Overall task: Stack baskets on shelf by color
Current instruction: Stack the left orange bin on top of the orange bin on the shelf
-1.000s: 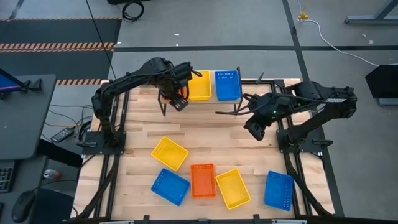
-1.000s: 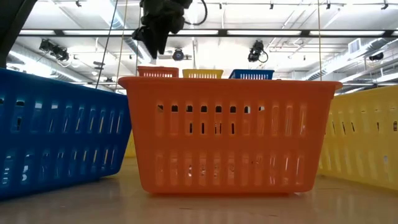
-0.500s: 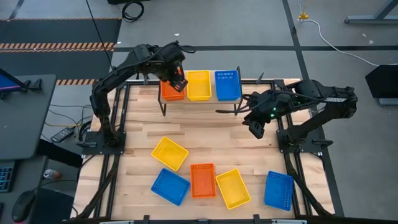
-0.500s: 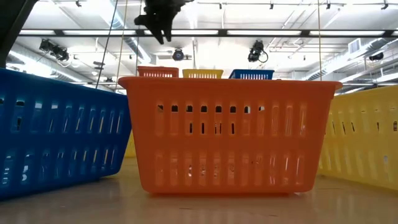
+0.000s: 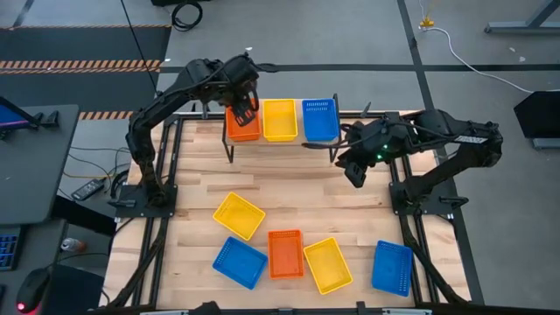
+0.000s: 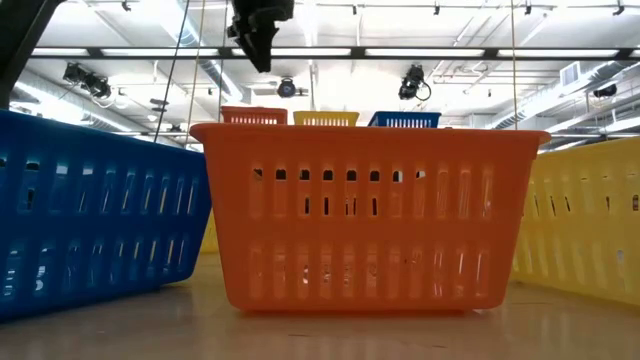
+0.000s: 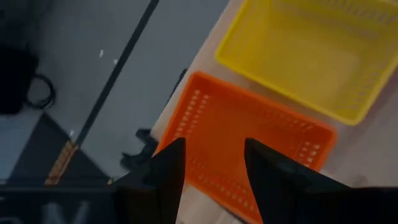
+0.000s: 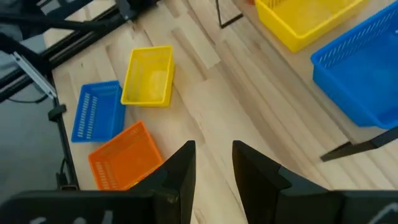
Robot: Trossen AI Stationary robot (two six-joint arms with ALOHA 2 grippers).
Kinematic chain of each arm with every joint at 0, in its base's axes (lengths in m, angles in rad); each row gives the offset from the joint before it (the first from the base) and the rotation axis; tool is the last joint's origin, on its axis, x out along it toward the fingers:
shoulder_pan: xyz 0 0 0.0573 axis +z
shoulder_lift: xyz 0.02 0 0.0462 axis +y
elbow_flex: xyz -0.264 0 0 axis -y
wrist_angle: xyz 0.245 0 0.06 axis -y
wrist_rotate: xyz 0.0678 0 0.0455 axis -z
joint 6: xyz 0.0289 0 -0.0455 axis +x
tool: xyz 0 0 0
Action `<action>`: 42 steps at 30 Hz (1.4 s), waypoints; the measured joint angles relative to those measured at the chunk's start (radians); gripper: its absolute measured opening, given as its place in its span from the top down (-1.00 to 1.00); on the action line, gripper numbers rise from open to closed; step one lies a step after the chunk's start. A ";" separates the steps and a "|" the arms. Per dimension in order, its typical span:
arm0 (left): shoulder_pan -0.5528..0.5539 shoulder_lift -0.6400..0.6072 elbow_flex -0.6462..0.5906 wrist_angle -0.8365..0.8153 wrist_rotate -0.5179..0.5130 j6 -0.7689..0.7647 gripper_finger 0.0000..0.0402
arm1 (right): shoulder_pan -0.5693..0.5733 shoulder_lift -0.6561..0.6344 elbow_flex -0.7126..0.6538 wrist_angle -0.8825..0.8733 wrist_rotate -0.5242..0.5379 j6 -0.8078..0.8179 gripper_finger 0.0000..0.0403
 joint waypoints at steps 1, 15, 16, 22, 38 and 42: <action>0.005 0.000 0.000 0.006 0.031 0.026 0.14 | -0.006 0.000 0.000 -0.004 0.000 0.015 0.44; 0.082 0.001 -0.167 0.037 0.249 0.179 0.15 | -0.033 0.000 0.000 -0.031 -0.082 0.115 0.44; 0.078 0.002 -0.191 0.035 0.256 0.183 0.15 | -0.033 0.000 0.000 -0.031 -0.079 0.115 0.44; 0.051 0.002 -0.318 -0.002 0.253 0.224 0.15 | -0.032 0.000 0.000 -0.031 -0.078 0.126 0.44; 0.072 -0.001 -0.350 -0.103 0.150 0.257 0.15 | -0.030 0.000 0.000 -0.031 -0.061 0.161 0.44; 0.072 -0.015 -0.350 -0.080 0.147 0.238 0.15 | -0.030 0.000 0.000 -0.031 -0.061 0.166 0.44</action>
